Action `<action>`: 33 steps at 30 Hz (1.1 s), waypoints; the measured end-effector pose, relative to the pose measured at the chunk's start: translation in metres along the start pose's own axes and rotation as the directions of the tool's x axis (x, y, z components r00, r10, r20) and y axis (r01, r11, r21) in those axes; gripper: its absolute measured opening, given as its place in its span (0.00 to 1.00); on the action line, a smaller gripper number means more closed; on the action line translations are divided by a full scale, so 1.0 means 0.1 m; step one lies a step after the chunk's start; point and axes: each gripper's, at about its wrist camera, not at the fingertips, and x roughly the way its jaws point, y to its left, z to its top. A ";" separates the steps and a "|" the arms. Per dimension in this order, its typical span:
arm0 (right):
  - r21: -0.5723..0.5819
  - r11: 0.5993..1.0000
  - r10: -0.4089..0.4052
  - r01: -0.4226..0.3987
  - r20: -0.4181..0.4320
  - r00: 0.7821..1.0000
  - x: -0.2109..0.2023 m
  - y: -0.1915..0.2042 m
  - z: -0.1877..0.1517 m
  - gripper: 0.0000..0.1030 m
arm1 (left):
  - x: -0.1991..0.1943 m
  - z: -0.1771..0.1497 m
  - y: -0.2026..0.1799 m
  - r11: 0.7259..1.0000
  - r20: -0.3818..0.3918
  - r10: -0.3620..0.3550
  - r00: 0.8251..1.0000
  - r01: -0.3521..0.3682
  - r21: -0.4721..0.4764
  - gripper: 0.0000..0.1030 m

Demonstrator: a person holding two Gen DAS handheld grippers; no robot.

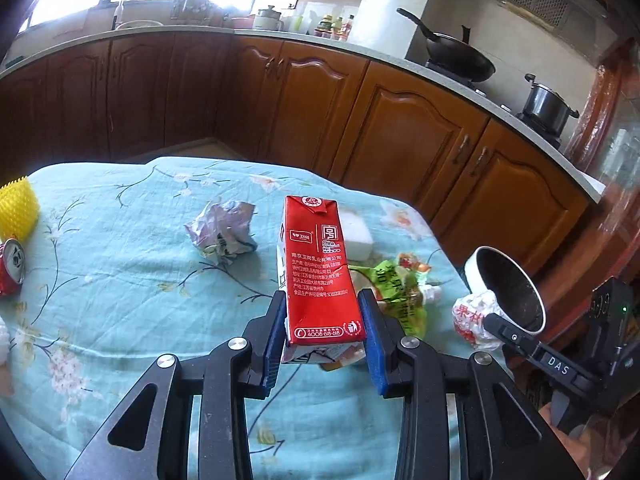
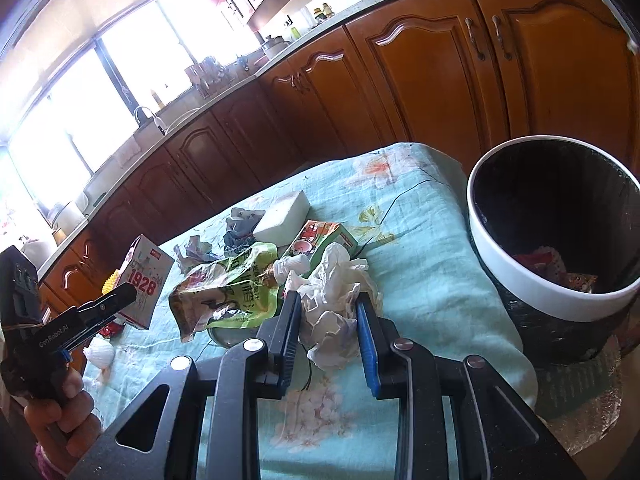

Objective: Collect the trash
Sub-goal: 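Carry carton and tissue to the bin and open both tools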

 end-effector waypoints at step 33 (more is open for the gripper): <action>0.146 0.972 -0.199 0.182 0.116 0.973 -0.73 -1.20 0.28 0.27 | 1.15 0.04 -1.60 0.932 -0.199 -0.233 0.952 0.277 0.234 0.32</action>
